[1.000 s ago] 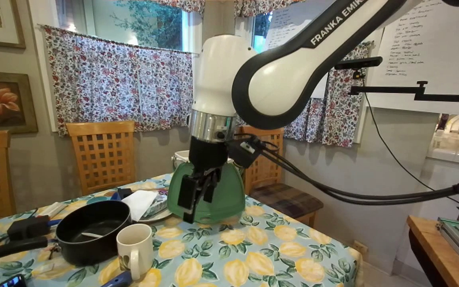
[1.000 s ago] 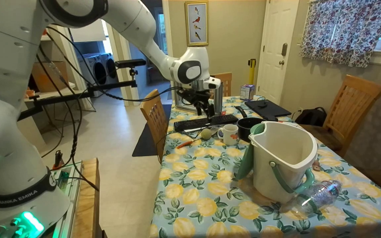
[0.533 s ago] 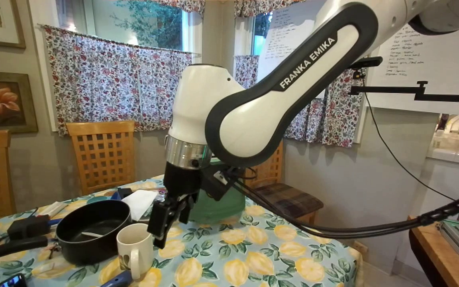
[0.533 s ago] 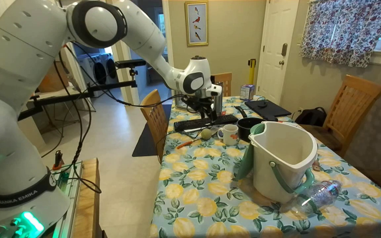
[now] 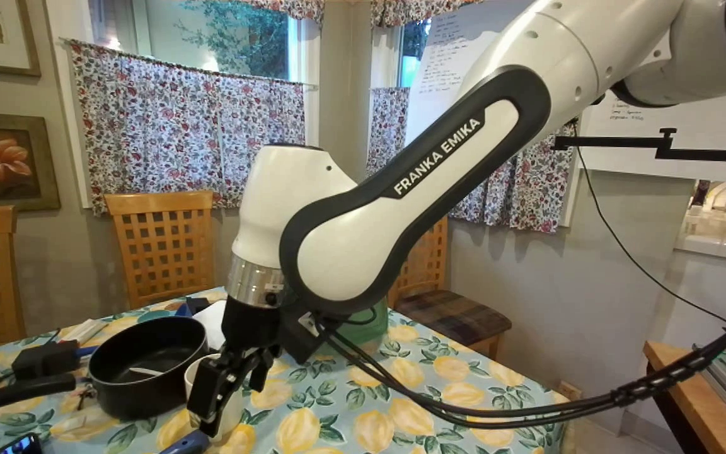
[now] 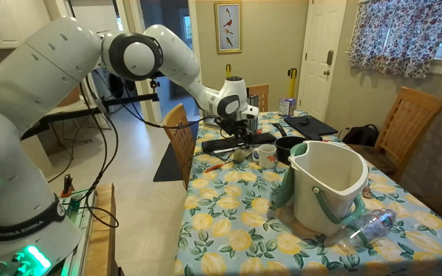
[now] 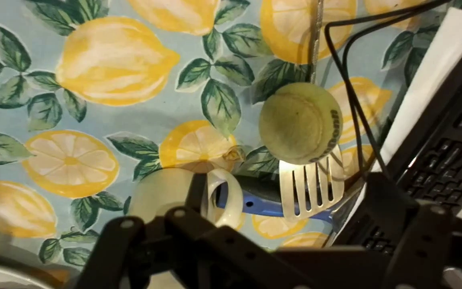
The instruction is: Pick up the circular object and put it inside the white mug
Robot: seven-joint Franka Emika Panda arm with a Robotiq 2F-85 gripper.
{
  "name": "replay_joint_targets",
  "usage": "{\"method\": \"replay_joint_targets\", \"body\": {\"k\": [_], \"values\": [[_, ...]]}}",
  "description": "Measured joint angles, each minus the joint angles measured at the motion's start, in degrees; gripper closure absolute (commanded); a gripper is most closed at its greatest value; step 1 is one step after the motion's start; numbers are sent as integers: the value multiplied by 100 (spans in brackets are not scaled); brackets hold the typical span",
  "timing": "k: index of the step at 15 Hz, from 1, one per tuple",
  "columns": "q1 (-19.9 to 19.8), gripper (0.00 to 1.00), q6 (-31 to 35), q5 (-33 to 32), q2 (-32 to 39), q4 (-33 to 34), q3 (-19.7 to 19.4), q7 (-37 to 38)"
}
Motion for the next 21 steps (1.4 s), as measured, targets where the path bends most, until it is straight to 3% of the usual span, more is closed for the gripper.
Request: {"method": "replay_joint_targets", "body": {"k": [6,21], "values": [[1,0,-625,198,598,758,208,-84],[57,0,-1558,394,1406,2086,108,255]]}}
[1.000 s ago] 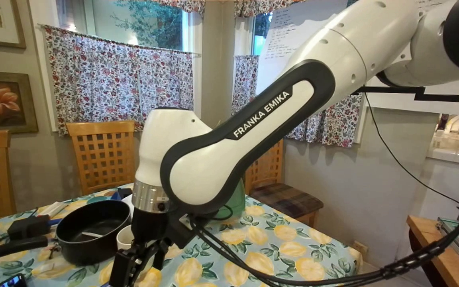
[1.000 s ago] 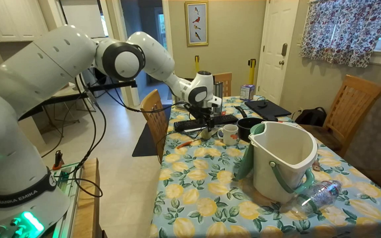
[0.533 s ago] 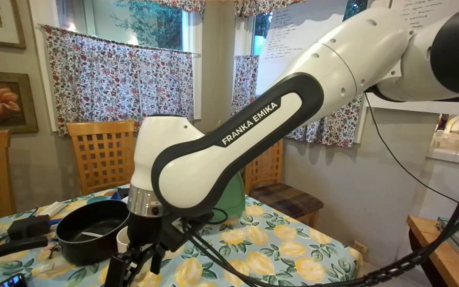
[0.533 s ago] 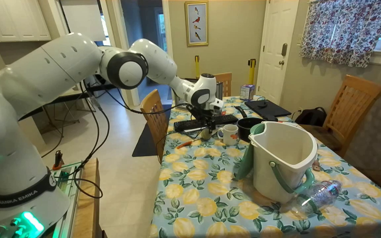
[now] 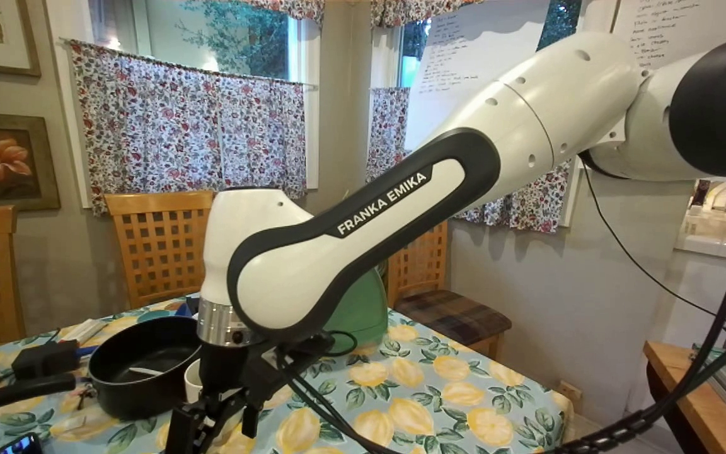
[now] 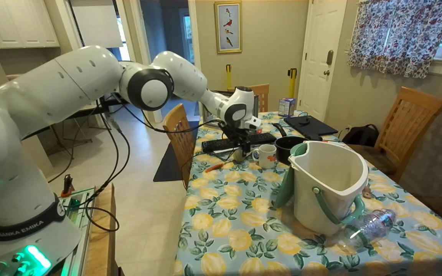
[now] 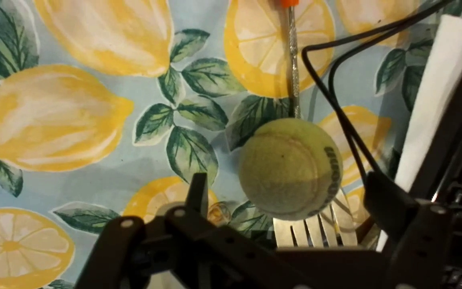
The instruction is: Pick up the circular object and put it inside the white mug
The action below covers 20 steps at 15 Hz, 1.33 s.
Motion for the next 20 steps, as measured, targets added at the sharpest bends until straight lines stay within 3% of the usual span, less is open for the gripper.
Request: {"method": "replay_joint_targets", "body": {"k": [3,4,6,11,13,15,16,18,20], "values": [[27,0,-98,0,80,162,-28,149],[35,25,-137,0,108,216,-36,191],[68,32,-240,0,166,323,-76,240],[186,69,-536,0,325,629,-157,275],[213,80,-689,0,343,749,-156,276],[214,79,-774,0,366,868,-170,276],[209,43,-787,0,382,921,-187,276],[206,46,-822,0,391,998,-233,276],[210,34,-865,-1,419,1047,-274,276]]}}
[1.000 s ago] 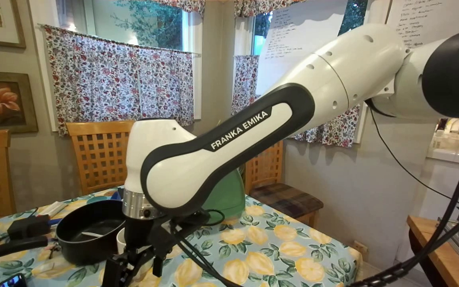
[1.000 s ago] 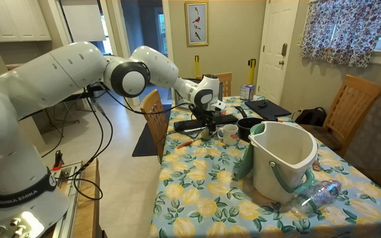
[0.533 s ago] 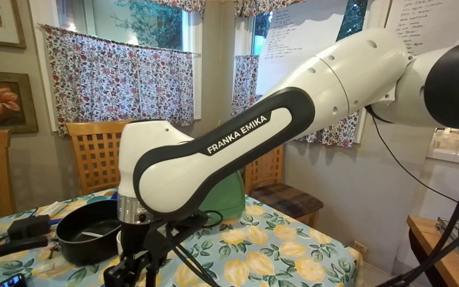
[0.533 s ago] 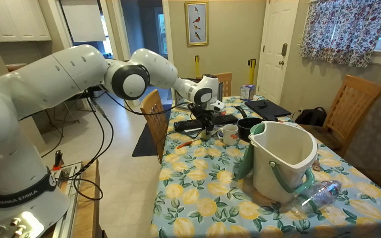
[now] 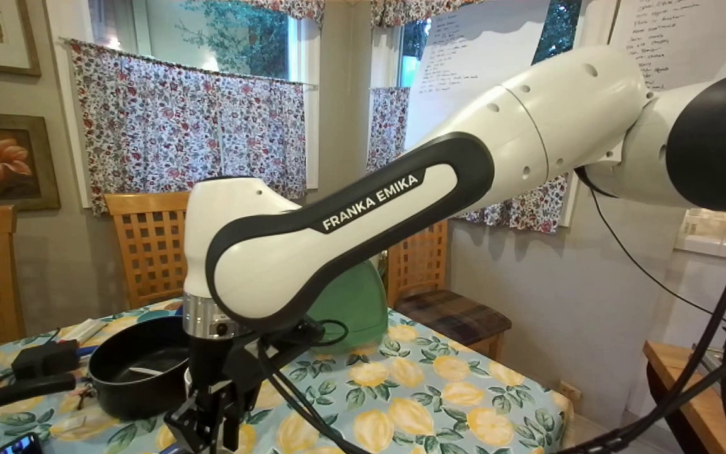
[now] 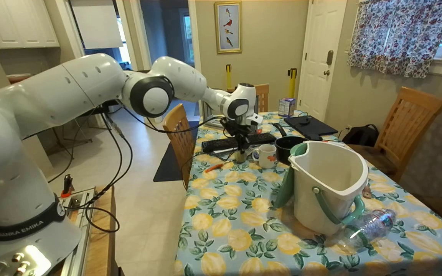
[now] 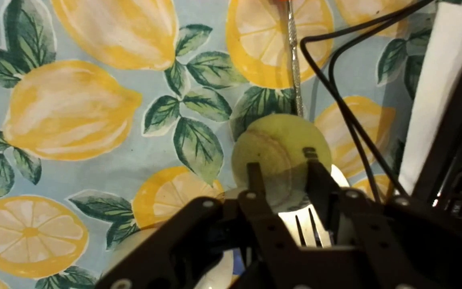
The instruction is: Pick up the circular object and put it inside the white mug
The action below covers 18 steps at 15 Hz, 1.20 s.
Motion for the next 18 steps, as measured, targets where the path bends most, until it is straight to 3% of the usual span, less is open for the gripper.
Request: {"method": "replay_joint_targets", "body": {"k": [5,8,9,11,14,18], "values": [[40,1,-30,-15,111,71,-27,-5],[98,0,-51,-44,215,145,-65,-7],[120,25,-59,-56,254,166,-85,-7],[168,32,-90,-85,341,213,-138,-7],[225,55,-109,-117,445,312,-197,-8],[277,59,-93,-125,457,432,-307,-7]]}}
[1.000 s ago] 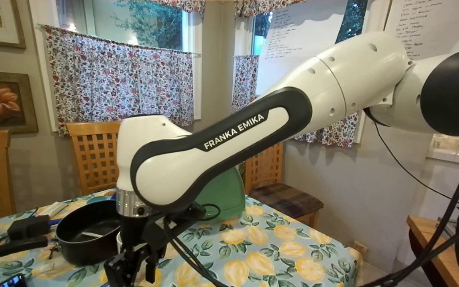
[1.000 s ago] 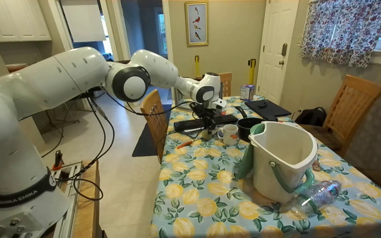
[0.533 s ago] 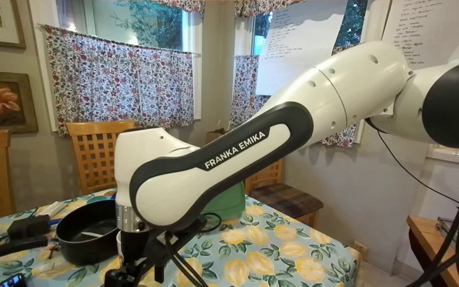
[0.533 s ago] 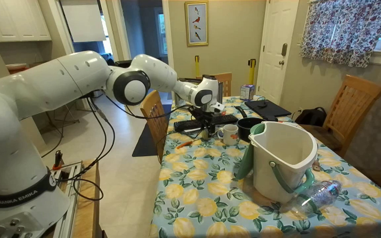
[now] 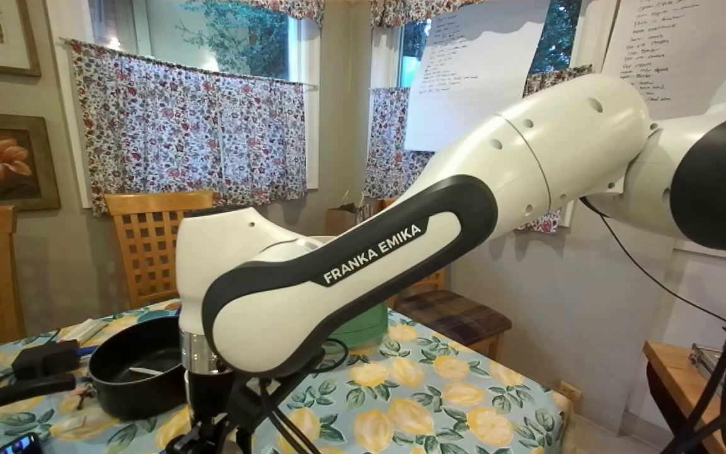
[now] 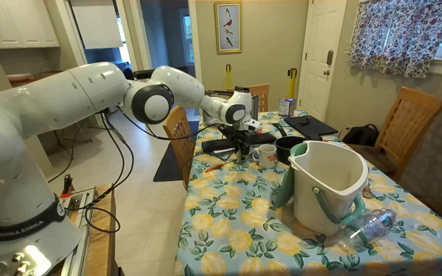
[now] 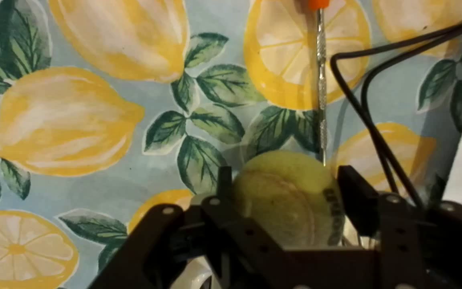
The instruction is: Pick up the circular object and put it inside the white mug
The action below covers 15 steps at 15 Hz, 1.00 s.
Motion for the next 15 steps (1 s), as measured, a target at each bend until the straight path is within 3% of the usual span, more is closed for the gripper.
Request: {"method": "replay_joint_targets", "body": {"k": [15], "values": [[186,59,522,-5,-502,128,-440,112]]}}
